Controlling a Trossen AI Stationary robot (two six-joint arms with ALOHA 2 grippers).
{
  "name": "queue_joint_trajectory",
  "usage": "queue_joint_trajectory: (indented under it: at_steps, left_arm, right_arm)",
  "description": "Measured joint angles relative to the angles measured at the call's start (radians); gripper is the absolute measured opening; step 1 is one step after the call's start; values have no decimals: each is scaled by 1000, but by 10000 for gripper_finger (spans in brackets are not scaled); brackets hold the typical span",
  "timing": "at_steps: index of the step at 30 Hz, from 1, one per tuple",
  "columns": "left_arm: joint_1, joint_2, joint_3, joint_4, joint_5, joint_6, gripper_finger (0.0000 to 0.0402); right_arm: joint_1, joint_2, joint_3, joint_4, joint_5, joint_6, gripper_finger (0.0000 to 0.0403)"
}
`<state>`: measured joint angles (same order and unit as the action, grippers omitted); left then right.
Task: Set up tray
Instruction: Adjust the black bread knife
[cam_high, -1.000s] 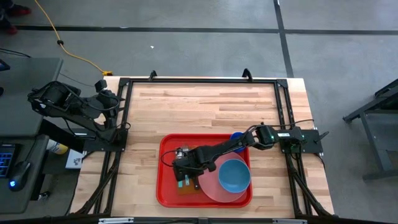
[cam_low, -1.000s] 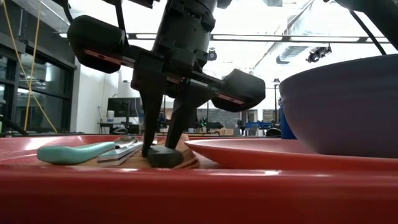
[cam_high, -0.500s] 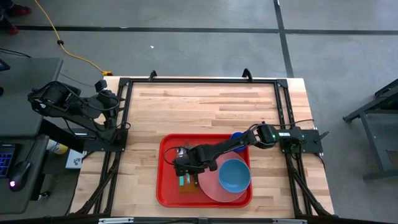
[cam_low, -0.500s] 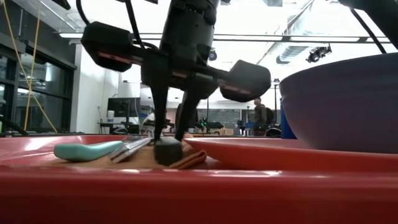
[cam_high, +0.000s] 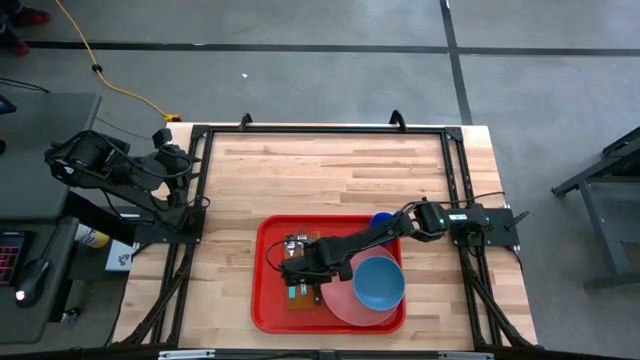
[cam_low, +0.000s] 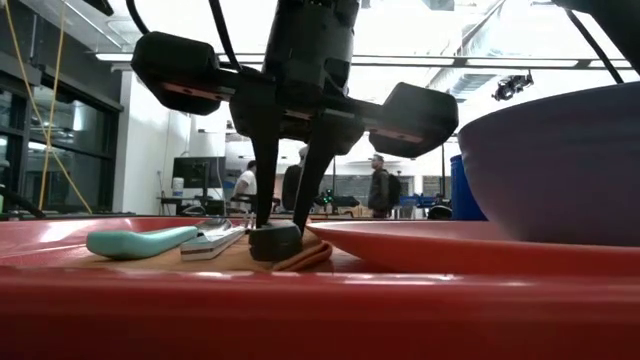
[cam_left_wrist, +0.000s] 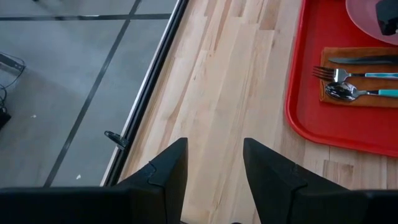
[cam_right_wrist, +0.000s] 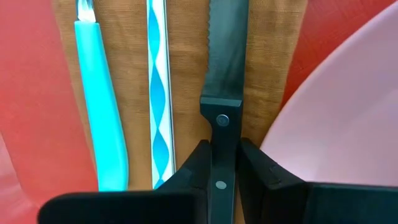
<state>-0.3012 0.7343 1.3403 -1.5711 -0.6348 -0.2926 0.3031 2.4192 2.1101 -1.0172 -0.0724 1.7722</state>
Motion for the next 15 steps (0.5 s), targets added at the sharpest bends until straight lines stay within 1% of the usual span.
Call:
queue_joint_trajectory:
  at_steps: [15]
  left_arm:
    - [0,0,0,0,19,0,186]
  right_arm:
    - [-16,-2,1,-11,29,0,28]
